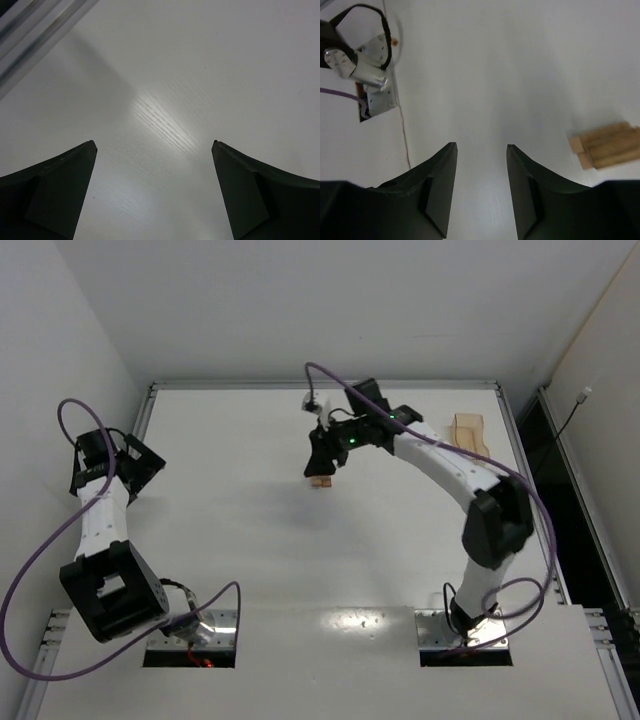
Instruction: Build the wood block tower
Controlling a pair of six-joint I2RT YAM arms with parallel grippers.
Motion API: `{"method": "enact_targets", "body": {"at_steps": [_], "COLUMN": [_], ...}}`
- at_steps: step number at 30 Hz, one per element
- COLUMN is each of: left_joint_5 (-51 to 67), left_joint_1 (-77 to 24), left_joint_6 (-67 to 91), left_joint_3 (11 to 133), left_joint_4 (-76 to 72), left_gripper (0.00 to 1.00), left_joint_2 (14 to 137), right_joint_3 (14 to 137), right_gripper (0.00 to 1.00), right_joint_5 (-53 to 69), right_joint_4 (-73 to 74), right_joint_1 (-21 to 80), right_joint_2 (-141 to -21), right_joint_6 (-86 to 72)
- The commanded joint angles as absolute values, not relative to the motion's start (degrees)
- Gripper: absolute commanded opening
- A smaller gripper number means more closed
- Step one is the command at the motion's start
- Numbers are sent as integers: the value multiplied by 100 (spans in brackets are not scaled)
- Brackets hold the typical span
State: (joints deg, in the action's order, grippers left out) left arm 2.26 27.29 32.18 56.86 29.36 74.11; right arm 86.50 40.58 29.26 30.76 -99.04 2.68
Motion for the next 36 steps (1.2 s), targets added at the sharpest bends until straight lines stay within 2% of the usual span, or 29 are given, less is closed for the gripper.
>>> {"method": "enact_targets", "body": {"at_steps": [1, 5, 9, 16, 20, 23, 30, 36], "left_joint_5": [177, 333, 694, 748, 686, 686, 878, 932], "left_joint_1": [3014, 3366, 3419, 3419, 3419, 3419, 3419, 3419], "left_joint_6": [3234, 3296, 3296, 3173, 3173, 3121, 3067, 3067], "left_joint_3": [5941, 5941, 5941, 5889, 5994, 5994, 5889, 5705], "left_joint_4": [3216, 3436, 3437, 3454, 3620, 3621, 3753, 3753], "left_gripper": [100, 100, 100, 100, 100, 100, 100, 100], "left_joint_2": [7198, 6987, 6812, 6759, 6707, 6636, 6478, 6363], "right_joint_3": [9470, 10396, 11064, 11003, 11408, 11268, 11381, 12409], "right_gripper": [40, 40, 40, 40, 46, 47, 54, 57], "right_joint_5": [5326, 5589, 6342, 7427, 7883, 8085, 7392, 6856], "right_joint_4": [3417, 4226, 4526, 3463, 3341, 2393, 2381, 3199], "right_joint_1": [3348, 3673, 3867, 4296, 4578, 4641, 4693, 4896], "right_joint_2": [-10930, -11766, -12478, -13042, -13525, -13693, -14290, -15029], "right_joint_6": [1431, 1916, 1916, 361, 46, -866, -1046, -967]}}
